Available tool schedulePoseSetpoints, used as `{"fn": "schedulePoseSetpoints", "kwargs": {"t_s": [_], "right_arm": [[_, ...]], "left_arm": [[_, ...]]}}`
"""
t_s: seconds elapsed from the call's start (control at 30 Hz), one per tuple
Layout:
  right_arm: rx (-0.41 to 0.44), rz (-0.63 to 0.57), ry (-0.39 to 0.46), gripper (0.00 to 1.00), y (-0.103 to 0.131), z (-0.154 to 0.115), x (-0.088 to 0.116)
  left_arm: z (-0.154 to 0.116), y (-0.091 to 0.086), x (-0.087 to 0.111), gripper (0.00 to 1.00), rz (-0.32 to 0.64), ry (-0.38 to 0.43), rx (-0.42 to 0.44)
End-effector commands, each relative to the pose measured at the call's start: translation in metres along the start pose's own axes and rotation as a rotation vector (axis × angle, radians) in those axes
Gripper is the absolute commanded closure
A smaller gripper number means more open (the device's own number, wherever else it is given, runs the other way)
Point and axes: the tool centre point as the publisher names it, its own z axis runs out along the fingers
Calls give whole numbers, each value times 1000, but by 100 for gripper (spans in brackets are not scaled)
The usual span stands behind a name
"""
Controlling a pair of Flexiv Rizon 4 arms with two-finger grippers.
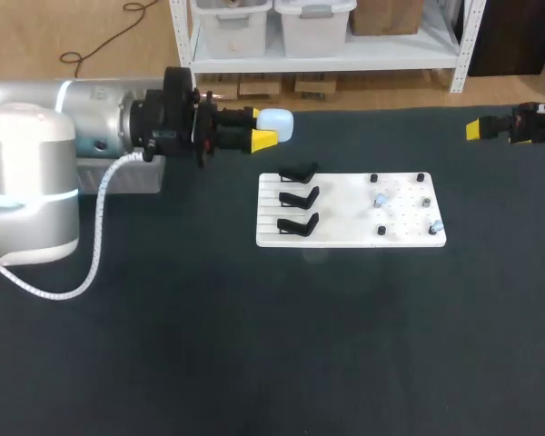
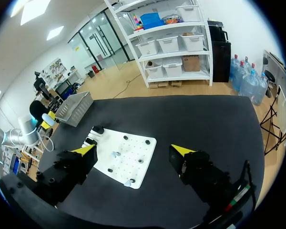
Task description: Pick up each earbud case from the left stands, insert the matching earbuds, close the lid, and place the case in the box.
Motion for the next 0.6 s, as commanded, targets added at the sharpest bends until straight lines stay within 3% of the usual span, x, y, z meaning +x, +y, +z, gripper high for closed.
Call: {"fn": "schedulePoseSetpoints", "kwargs": {"t_s": [0.03, 0.27, 0.6], "right_arm": [[3, 0, 0, 0, 0, 0, 0], [-53, -107, 49, 0, 32, 10, -12], [-108, -218, 131, 0, 95, 12, -6]], "left_arm": [[0, -3, 0, 100, 2, -1, -42], [5, -21, 2, 100, -16, -31, -54], [8, -21, 6, 100, -26, -35, -41]]}}
